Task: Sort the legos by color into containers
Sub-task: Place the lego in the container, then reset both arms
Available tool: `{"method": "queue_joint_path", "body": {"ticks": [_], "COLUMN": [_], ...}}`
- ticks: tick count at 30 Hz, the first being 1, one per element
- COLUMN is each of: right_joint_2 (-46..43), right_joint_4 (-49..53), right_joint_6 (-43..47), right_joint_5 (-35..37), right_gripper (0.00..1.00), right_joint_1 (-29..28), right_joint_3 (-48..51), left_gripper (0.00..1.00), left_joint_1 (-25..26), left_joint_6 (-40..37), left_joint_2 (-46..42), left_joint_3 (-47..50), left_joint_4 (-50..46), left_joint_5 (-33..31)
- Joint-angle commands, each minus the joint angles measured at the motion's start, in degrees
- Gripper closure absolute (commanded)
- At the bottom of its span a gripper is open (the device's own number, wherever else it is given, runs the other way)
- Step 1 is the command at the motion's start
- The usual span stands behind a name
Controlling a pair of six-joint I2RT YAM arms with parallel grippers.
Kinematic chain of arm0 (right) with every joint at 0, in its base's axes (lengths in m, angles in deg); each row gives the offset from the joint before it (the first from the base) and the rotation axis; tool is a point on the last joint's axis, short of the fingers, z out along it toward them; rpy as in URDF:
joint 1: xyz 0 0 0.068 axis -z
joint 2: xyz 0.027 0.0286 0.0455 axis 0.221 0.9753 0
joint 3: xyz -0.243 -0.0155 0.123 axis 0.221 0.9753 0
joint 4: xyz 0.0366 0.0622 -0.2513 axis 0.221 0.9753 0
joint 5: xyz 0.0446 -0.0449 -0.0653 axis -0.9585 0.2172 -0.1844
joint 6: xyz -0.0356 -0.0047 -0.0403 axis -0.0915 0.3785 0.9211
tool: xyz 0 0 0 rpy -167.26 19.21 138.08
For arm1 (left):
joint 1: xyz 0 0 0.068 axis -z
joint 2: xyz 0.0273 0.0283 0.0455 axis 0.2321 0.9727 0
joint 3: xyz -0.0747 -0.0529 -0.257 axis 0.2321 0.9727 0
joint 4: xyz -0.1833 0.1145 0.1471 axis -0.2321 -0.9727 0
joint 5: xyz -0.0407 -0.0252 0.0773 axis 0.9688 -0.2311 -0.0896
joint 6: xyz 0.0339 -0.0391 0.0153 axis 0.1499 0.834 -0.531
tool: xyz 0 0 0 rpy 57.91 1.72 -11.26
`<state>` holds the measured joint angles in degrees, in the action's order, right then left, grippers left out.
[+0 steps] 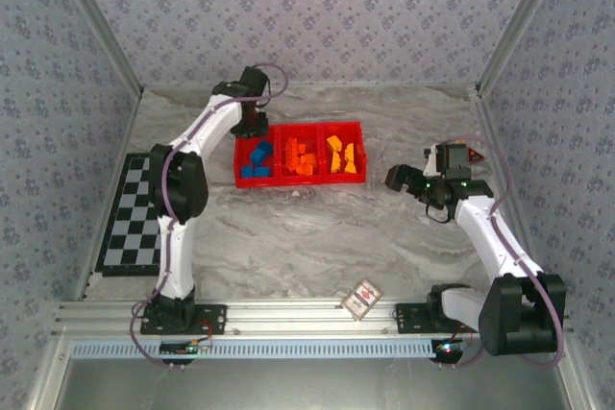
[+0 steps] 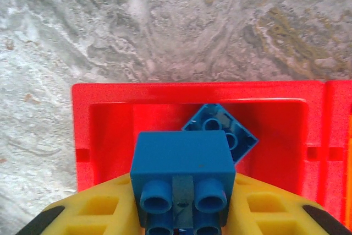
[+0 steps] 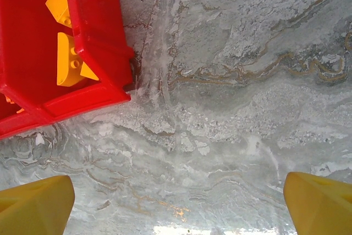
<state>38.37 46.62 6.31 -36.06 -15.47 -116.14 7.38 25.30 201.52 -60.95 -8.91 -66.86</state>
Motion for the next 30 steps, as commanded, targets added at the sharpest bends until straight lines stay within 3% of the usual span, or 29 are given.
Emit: {"method": "queue_joint_path", "body": {"ticks": [1,6,15,18,25,30], "right_joint_2": [-0.3,-0.2,-0.1,0.1,0.1,0.6], "right_joint_4": [0.8,0.6,0.6,0.8,0.7,-1.8], "right_joint_6": [0.5,0.5,0.5,0.5,-1.3,-6.8], "right_joint_5": [0.5,0.3,0.6,0.5,-0.2,-1.8], "right_gripper": [0.0,0.0,0.0,0.0,0.0,0.0], "right_joint_1": [0.3,0.3,0.4,0.3,-0.3,-2.1], "right_joint_3": [0.0,0.1,0.1,0.0,-0.1,-1.7], "left_gripper": [0.61,0.47,0.42,0.35,0.0,0.0], "left_joint_1": [0.4,0.7,2.4,2.4,1.3,-2.4], "left_joint_6": [-1.6,-1.9,-2.5,-2.5,-5.6,-6.3], "left_joint_2": [-0.1,-0.5,-4.7,-9.0,-26.6,-45.6], "left_joint_3": [-1.2,-0.6,0.0,1.9,19.5,43.5], "left_joint_4": [-3.0,-2.9,-1.6,0.9,18.9,44.9], "left_joint_5": [-4.9,-5.5,-6.2,-4.6,0.8,9.3]}}
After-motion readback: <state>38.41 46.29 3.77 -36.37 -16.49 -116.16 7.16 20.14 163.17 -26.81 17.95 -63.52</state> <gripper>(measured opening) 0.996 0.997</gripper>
